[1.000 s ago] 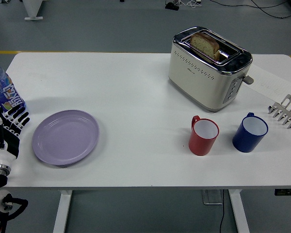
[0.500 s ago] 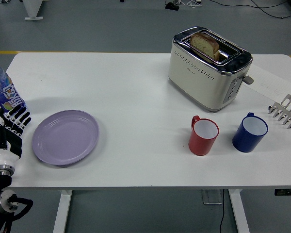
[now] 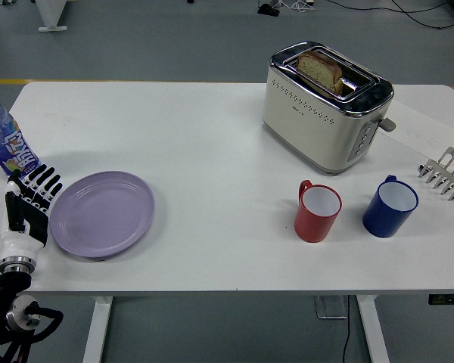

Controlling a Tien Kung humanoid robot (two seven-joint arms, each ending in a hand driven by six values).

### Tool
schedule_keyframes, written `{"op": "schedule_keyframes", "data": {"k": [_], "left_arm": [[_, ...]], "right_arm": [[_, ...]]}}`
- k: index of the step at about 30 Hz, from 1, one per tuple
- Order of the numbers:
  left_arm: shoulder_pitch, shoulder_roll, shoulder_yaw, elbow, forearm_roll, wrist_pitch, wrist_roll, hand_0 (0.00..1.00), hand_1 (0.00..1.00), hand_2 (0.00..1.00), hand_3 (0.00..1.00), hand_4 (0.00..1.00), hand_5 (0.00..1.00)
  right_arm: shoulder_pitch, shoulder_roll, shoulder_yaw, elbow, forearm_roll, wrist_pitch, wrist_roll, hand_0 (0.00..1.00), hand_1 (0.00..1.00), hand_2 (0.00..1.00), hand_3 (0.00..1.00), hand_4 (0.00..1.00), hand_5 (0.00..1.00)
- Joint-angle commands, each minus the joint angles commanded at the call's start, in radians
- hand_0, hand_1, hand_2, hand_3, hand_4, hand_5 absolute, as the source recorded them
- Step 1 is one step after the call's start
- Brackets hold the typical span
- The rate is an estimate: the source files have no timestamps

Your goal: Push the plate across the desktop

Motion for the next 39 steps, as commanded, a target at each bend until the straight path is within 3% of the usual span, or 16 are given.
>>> {"op": "schedule_keyframes", "data": {"k": [11, 39], "left_arm": [[-0.012, -0.019, 0.007, 0.009, -0.002, -0.002, -0.003, 0.799, 0.775, 0.739, 0.635, 0.506, 0.998], [-0.020, -0.020, 0.064, 0.014, -0.015, 0.000, -0.004, 0.797, 0.773, 0.735, 0.629, 0.452, 0.998]], "right_arm": [[0.004, 0.000, 0.003, 0.000, -0.006, 0.001, 0.001, 0.565, 0.473, 0.615, 0.616, 0.389, 0.574], [0.002, 0.000, 0.011, 0.002, -0.021, -0.005, -0.005, 0.565, 0.471, 0.613, 0.616, 0.390, 0.571]]}}
